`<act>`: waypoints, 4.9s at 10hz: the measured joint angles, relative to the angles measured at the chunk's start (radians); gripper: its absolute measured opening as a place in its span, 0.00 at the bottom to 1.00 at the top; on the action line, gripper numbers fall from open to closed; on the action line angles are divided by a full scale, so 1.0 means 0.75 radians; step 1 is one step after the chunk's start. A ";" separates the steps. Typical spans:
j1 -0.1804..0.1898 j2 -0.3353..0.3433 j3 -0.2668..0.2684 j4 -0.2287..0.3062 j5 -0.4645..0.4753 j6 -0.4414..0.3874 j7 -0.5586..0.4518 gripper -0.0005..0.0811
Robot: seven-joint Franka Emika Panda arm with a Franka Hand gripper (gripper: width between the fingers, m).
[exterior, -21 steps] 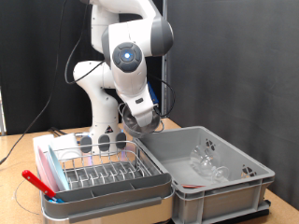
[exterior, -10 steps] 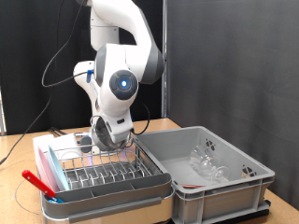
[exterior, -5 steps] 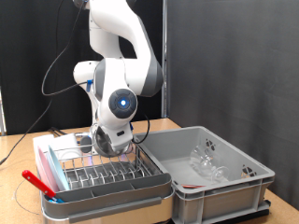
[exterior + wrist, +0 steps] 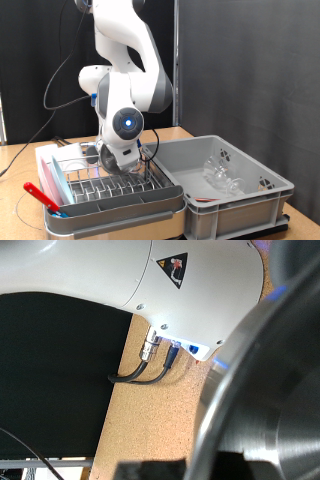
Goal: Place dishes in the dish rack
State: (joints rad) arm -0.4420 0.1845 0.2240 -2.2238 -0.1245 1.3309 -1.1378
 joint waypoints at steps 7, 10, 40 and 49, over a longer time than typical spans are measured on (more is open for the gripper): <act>0.000 0.024 -0.008 0.016 -0.016 0.118 0.000 0.67; 0.000 -0.099 -0.007 -0.031 -0.011 0.269 -0.020 0.96; -0.035 -0.350 0.015 -0.266 -0.035 0.928 0.422 0.99; -0.032 -0.296 0.048 -0.164 0.084 0.538 0.152 0.99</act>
State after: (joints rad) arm -0.4662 -0.0372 0.2603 -2.3467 -0.0613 1.7346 -1.0241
